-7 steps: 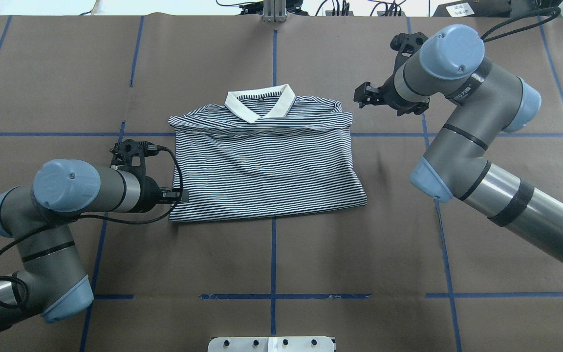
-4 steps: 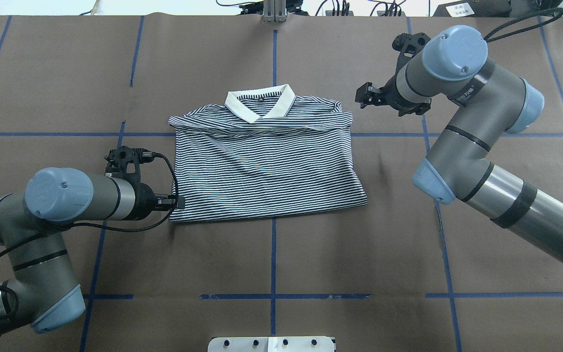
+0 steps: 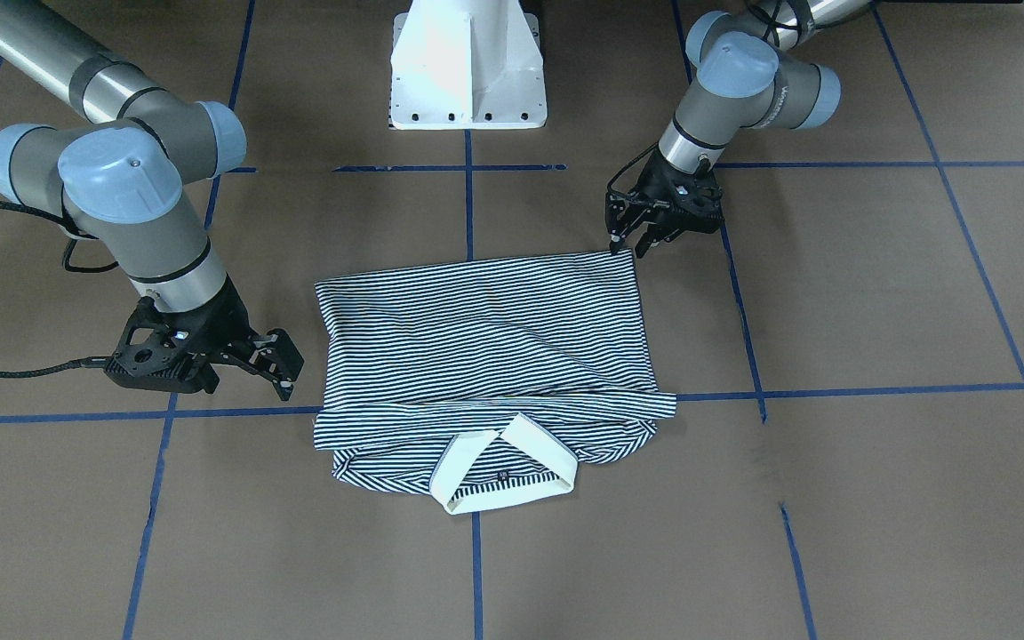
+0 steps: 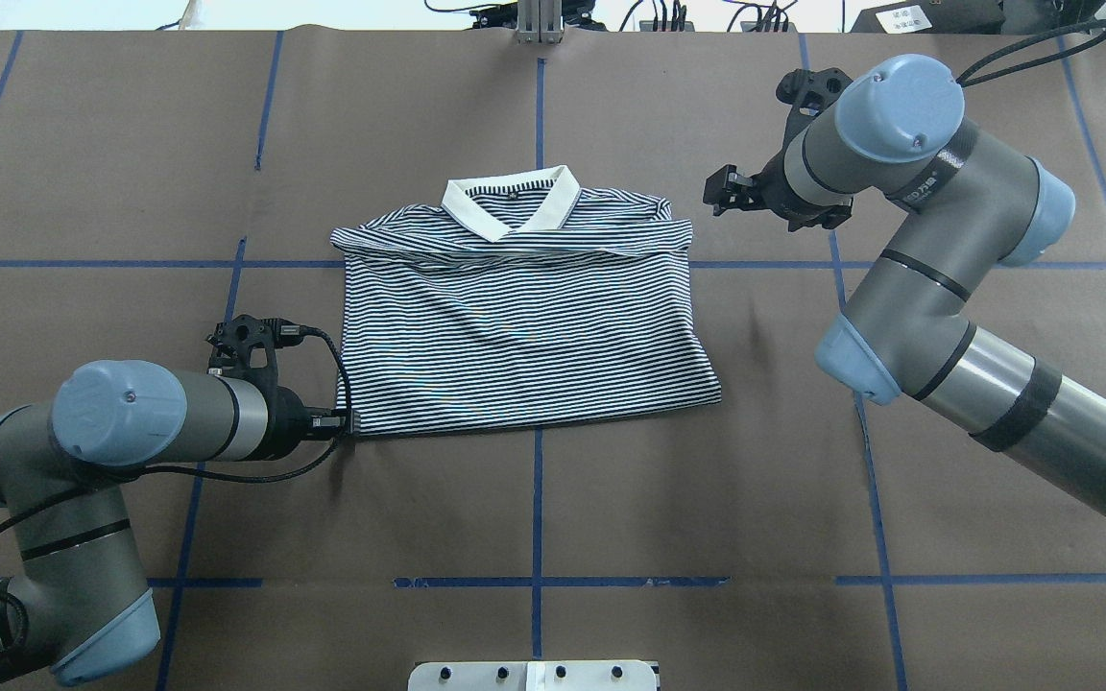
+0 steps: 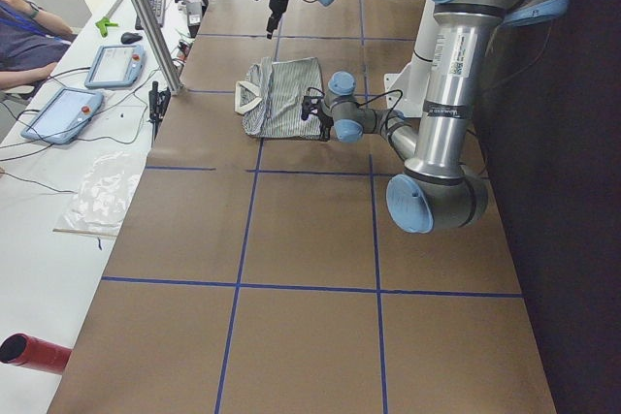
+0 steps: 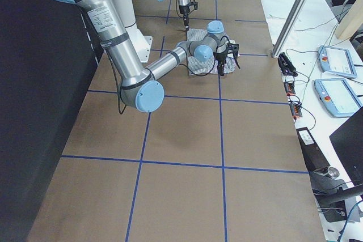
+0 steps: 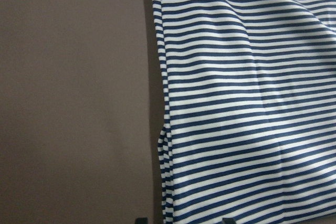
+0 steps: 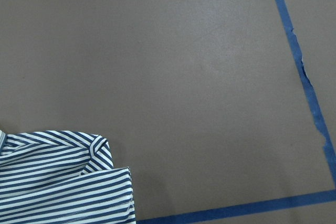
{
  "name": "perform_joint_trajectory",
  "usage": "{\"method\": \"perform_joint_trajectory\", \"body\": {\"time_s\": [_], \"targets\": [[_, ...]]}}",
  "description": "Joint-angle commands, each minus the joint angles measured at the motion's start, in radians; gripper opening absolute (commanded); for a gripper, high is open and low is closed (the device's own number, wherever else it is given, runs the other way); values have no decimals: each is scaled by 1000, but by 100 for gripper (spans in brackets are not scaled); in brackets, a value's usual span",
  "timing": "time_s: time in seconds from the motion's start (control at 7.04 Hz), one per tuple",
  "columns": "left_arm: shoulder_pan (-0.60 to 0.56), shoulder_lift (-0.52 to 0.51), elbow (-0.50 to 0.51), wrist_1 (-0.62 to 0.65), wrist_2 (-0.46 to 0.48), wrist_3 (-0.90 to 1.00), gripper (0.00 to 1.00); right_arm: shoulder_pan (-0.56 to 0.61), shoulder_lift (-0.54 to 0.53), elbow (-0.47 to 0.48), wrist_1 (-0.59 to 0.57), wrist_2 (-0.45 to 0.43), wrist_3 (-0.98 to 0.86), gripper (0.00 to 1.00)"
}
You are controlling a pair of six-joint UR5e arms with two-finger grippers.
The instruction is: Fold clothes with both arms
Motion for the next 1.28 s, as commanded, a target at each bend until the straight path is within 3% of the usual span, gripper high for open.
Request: {"method": "perform_joint_trajectory", "body": {"time_s": [0.0, 0.85, 1.14], "targets": [[5, -2, 2, 1, 8, -10, 48, 0, -2, 0, 0, 0, 0, 100], [13, -6, 11, 2, 23, -11, 43, 0, -5, -3, 0, 0, -2, 100], [15, -6, 11, 2, 22, -22, 0, -2, -5, -3, 0, 1, -2, 100]]}}
